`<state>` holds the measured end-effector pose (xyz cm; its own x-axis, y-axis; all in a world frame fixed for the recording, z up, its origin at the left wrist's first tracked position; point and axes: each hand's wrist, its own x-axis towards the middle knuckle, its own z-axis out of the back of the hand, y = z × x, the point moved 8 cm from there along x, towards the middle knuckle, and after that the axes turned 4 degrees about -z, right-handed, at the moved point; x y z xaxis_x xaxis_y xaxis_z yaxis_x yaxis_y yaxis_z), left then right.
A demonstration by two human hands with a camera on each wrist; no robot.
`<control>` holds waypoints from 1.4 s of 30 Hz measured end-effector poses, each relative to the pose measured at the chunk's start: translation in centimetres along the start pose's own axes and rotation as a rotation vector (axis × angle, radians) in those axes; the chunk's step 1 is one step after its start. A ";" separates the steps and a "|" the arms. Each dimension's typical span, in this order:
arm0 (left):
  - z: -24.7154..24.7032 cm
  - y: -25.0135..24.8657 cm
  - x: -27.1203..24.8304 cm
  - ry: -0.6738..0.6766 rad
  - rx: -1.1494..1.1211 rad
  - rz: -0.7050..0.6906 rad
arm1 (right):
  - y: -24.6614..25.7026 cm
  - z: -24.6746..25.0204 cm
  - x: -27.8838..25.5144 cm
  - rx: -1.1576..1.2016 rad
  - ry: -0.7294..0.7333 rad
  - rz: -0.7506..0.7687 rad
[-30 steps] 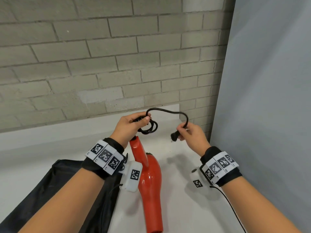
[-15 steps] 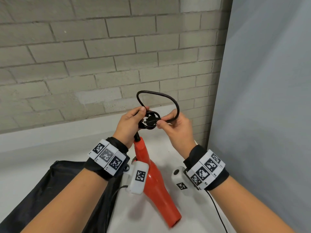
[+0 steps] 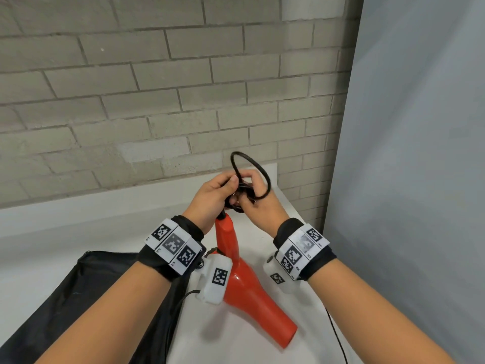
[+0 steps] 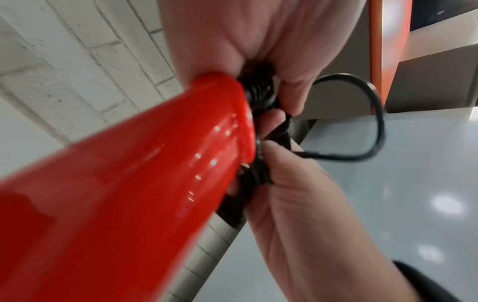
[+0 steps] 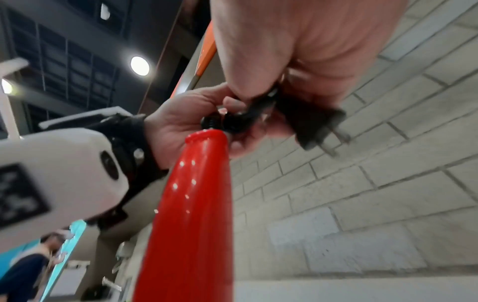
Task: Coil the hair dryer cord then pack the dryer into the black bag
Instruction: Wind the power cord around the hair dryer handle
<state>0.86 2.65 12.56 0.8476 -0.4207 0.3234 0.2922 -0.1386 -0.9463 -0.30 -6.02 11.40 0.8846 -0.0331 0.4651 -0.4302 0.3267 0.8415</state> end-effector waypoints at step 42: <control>-0.5 0.9 1.5 0.069 0.362 0.018 | 2.9 6.4 -0.1 -0.487 -0.107 -0.046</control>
<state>2.16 1.49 12.16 0.8258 -0.4812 0.2942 0.4261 0.1907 -0.8843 -2.77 -11.16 15.53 0.8663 -0.1466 0.4775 -0.2342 0.7251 0.6476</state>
